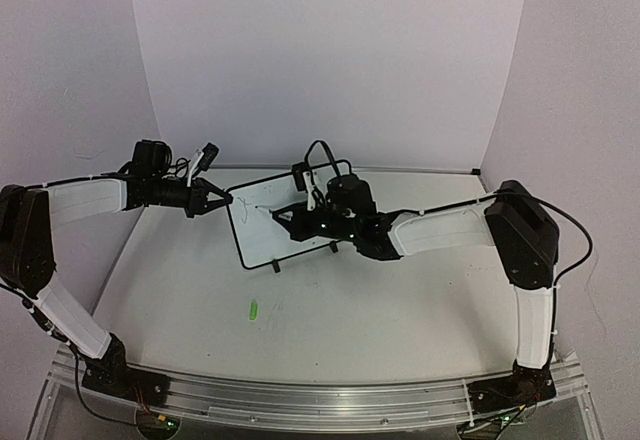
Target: Write a sentence on the whiteboard
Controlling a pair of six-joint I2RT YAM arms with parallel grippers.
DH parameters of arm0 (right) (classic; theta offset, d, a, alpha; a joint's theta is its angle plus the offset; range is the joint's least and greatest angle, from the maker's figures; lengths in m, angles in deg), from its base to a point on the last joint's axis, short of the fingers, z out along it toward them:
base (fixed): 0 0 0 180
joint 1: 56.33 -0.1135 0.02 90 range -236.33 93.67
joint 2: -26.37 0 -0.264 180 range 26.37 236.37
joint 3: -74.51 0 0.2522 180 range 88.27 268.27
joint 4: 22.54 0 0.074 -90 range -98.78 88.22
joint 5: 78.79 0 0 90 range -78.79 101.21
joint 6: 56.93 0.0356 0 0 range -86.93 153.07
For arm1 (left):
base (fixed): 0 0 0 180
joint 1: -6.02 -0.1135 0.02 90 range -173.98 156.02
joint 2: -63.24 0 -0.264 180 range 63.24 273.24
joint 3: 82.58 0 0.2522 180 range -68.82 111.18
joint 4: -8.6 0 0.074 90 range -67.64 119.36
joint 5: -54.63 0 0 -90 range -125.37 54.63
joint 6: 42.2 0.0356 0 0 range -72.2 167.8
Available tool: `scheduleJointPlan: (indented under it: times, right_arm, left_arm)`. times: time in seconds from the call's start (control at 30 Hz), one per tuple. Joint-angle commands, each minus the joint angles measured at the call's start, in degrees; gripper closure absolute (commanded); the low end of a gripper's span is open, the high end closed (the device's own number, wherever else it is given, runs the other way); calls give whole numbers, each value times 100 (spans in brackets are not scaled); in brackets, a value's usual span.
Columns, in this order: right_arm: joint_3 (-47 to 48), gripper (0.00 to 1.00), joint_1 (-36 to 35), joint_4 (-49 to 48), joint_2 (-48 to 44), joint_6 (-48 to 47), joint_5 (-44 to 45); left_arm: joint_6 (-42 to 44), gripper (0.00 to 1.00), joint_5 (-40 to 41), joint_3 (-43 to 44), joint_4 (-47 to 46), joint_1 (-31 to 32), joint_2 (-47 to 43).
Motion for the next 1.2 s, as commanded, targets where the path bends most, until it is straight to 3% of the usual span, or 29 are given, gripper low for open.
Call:
scheduleJointPlan:
  times: [0.0, 0.67, 1.17]
  right_arm:
    - [104, 100, 61, -334, -135, 68, 23]
    - [441, 100, 89, 158, 239, -17, -325]
    - [261, 100, 88, 276, 130, -31, -48]
  left_arm:
    - [162, 100, 240, 147, 302, -26, 124]
    - [181, 100, 255, 199, 341, -21, 195]
    - [184, 100, 273, 191, 372, -26, 144]
